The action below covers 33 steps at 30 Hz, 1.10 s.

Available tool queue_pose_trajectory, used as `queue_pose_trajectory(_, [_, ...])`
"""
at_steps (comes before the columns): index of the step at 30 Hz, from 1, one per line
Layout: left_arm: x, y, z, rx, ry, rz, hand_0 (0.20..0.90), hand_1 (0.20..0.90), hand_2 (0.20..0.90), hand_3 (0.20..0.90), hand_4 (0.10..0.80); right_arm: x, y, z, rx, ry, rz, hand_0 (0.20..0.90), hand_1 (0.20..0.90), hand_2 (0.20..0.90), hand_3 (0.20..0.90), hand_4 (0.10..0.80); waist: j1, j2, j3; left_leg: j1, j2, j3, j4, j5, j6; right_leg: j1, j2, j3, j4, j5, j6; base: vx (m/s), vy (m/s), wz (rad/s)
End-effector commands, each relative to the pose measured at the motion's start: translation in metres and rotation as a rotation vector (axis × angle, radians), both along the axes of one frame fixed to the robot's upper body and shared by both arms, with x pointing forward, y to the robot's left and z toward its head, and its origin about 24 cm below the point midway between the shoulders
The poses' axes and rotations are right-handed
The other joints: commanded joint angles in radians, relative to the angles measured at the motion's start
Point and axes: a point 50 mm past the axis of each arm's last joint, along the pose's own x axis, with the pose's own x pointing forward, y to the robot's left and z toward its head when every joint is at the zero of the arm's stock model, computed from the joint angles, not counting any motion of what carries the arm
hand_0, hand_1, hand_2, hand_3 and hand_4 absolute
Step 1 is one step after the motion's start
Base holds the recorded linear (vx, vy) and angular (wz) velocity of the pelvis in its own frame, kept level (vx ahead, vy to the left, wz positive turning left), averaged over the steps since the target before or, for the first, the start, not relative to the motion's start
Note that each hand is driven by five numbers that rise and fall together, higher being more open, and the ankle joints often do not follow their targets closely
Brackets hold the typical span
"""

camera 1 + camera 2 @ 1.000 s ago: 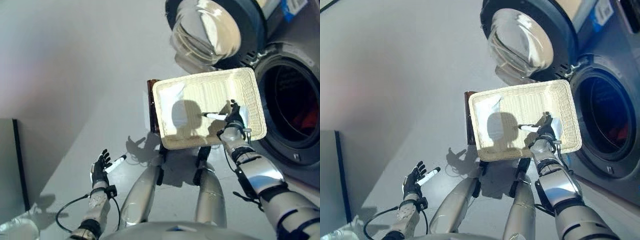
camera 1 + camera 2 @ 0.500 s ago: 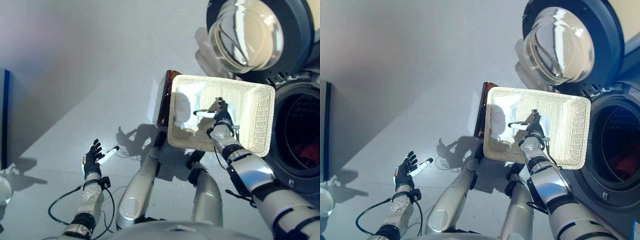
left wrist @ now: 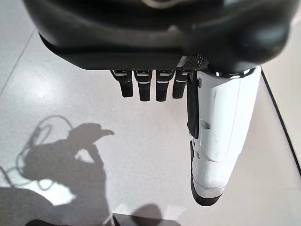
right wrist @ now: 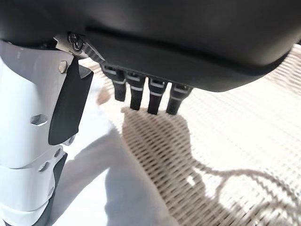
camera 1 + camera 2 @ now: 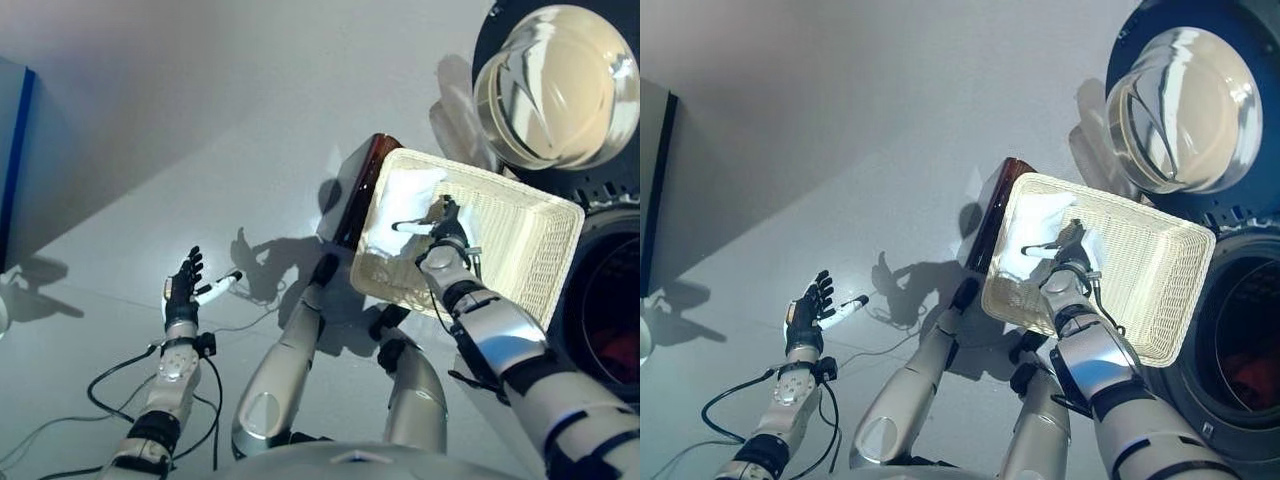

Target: Pick up the clothes and place them into the washing machine

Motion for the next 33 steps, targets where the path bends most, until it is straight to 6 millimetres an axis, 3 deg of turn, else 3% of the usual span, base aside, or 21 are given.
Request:
queue_pose_trajectory(1, [0.0, 0.026, 0.021, 0.077, -0.089, 0.057, 0.9, 0.9, 0.9, 0.9, 0.8, 0.002, 0.008, 0.002, -0.051, 0.004, 0.03, 0.9, 0.9, 0.9, 0.9, 0.8, 0.08, 0.005, -0.001, -0.066, -0.05, 0.043, 0.017, -0.046, -0.041, 0.024, 0.003, 0.032, -0.01, -0.022, 0.014, 0.041, -0.003, 0.29])
queue_pose_trajectory(4, [0.001, 0.029, 0.021, 0.084, -0.084, 0.072, 0.9, 0.9, 0.9, 0.9, 0.8, 0.005, 0.017, 0.002, -0.044, -0.009, 0.054, 0.9, 0.9, 0.9, 0.9, 0.8, 0.087, 0.003, 0.003, -0.067, -0.052, 0.038, 0.013, -0.043, -0.042, 0.024, 0.003, 0.027, -0.008, -0.025, 0.014, 0.033, -0.001, 0.23])
queue_pose_trajectory(10, [-0.013, 0.039, 0.0, 0.112, 0.039, 0.127, 0.9, 0.9, 0.9, 0.9, 0.8, 0.004, 0.051, -0.006, 0.007, -0.012, 0.139, 0.9, 0.9, 0.9, 0.9, 0.8, 0.095, -0.021, 0.002, -0.048, -0.044, 0.034, 0.012, -0.047, -0.037, 0.045, 0.006, 0.022, -0.021, -0.02, 0.02, 0.038, 0.0, 0.02])
queue_pose_trajectory(25, [-0.024, 0.027, -0.012, 0.102, 0.089, 0.056, 0.9, 0.9, 0.9, 0.9, 0.8, -0.006, 0.071, -0.023, -0.056, 0.047, 0.249, 0.9, 0.9, 0.9, 0.9, 0.8, 0.11, -0.014, -0.015, -0.023, -0.055, 0.007, 0.01, -0.049, -0.032, 0.083, 0.0, -0.001, -0.024, -0.027, 0.025, 0.004, -0.003, 0.0])
queue_pose_trajectory(26, [-0.025, 0.027, -0.013, 0.106, 0.097, 0.055, 0.9, 0.9, 0.9, 0.9, 0.8, -0.007, 0.069, -0.025, -0.058, 0.052, 0.242, 0.82, 0.82, 0.82, 0.82, 0.743, 0.111, -0.012, -0.014, -0.024, -0.057, 0.005, 0.011, -0.049, -0.032, 0.083, 0.0, -0.001, -0.021, -0.029, 0.025, 0.012, -0.009, 0.04])
queue_pose_trajectory(28, [-0.028, 0.028, -0.015, 0.109, 0.109, 0.056, 0.9, 0.9, 0.9, 0.9, 0.8, -0.009, 0.065, -0.027, -0.064, 0.061, 0.231, 0.483, 0.483, 0.483, 0.483, 0.502, 0.113, -0.01, -0.014, -0.022, -0.057, 0.003, 0.01, -0.049, -0.031, 0.085, -0.001, -0.003, -0.016, -0.031, 0.025, 0.0, 0.0, 0.0])
queue_pose_trajectory(30, [-0.029, 0.029, -0.016, 0.113, 0.119, 0.06, 0.9, 0.9, 0.9, 0.9, 0.8, -0.01, 0.063, -0.028, -0.069, 0.066, 0.226, 0.216, 0.216, 0.216, 0.216, 0.312, 0.112, -0.01, -0.014, -0.018, -0.055, 0.003, 0.007, -0.048, -0.032, 0.085, 0.0, -0.001, -0.015, -0.032, 0.025, 0.012, -0.002, 0.03])
queue_pose_trajectory(33, [-0.031, 0.032, -0.018, 0.122, 0.135, 0.069, 0.9, 0.9, 0.9, 0.9, 0.8, -0.014, 0.062, -0.033, -0.067, 0.083, 0.219, 0.2, 0.2, 0.2, 0.2, 0.3, 0.107, -0.011, -0.014, -0.013, -0.053, 0.006, 0.006, -0.048, -0.031, 0.088, -0.001, 0.004, -0.015, -0.03, 0.026, 0.004, 0.001, 0.01])
